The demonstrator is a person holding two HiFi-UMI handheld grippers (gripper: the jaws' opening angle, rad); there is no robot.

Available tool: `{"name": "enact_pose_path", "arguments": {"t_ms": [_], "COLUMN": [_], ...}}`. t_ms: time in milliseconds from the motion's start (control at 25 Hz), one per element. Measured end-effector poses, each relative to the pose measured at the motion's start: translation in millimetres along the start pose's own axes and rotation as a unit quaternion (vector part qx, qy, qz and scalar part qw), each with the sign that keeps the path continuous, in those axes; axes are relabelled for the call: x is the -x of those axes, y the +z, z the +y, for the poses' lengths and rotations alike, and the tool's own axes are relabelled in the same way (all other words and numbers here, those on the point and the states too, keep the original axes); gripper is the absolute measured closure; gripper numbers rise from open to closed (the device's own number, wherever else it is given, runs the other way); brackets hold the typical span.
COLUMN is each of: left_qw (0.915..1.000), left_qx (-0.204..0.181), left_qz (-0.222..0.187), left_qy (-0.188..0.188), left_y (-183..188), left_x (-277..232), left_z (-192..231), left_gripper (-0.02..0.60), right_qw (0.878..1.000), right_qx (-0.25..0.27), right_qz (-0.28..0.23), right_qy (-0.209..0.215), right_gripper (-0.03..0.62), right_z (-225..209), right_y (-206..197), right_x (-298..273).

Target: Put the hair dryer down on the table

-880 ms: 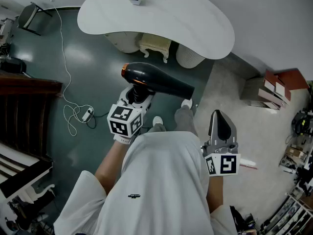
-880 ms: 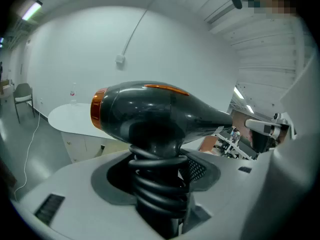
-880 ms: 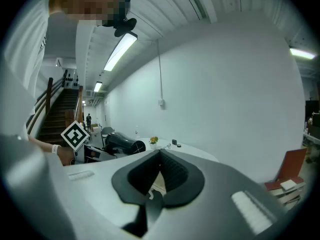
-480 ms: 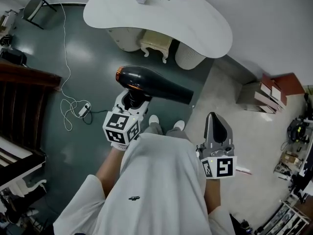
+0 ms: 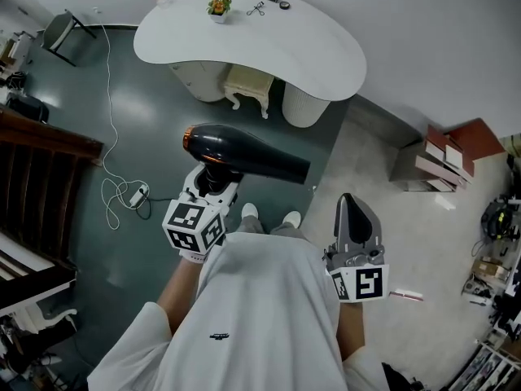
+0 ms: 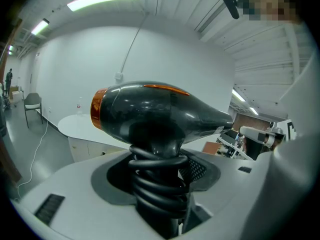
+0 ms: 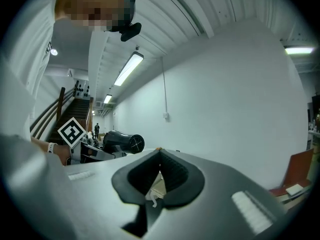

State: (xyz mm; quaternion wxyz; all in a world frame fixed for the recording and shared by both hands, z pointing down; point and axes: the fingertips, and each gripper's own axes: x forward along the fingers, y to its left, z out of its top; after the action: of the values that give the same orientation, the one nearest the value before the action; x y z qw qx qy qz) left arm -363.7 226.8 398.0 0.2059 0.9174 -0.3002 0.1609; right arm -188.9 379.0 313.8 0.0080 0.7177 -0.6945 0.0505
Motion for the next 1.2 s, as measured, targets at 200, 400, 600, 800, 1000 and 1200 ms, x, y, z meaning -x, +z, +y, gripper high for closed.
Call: {"name": "enact_pose_path", "arguments": {"t_ms": [200,400,600,800,1000,1200], "left_qw": [1.0000,0.9998,0.9991,0.9982,0.9979,0.9983], "left_qx": [-0.003,-0.003,-0.001,0.007,0.004,0.006], "left_qz": [-0.004,-0.007,-0.021,-0.032,-0.035,-0.031], "left_qy": [0.006,0.020,0.038,0.049,0.054,0.050], "left_y": [2.7,0.6,1.3,4.0,9.7,8.2], "left_x": [-4.4,-8.0,-9.2,-15.6,-20.6,-29.7], "left_z": [-30.7,-53.3,-69.5,-85.7,-91.2,-89.9], "left_gripper": [0.319,0.319,0.319,0.319,0.319,0.319], "right_qw": [1.000,1.000,0.999,0.999,0.999,0.999], "right_qx": [-0.007,-0.008,-0.009,-0.009,-0.011,-0.015], "right_qz": [-0.010,-0.010,-0.020,-0.031,-0.029,-0.026], "right_qy": [-0.001,0.010,0.024,0.035,0.041,0.037], "right_gripper": [0.583,0.583,0.583,0.583,0.583,0.583], "right_z": [-31.3,-54.3,-72.2,-92.8,-101.2,-105.9], "right_y": [0.0,-7.9,-7.8,-1.8,-5.0,-10.6], "right_x": [17.2,28.8,35.8,37.9,38.4,35.0]}}
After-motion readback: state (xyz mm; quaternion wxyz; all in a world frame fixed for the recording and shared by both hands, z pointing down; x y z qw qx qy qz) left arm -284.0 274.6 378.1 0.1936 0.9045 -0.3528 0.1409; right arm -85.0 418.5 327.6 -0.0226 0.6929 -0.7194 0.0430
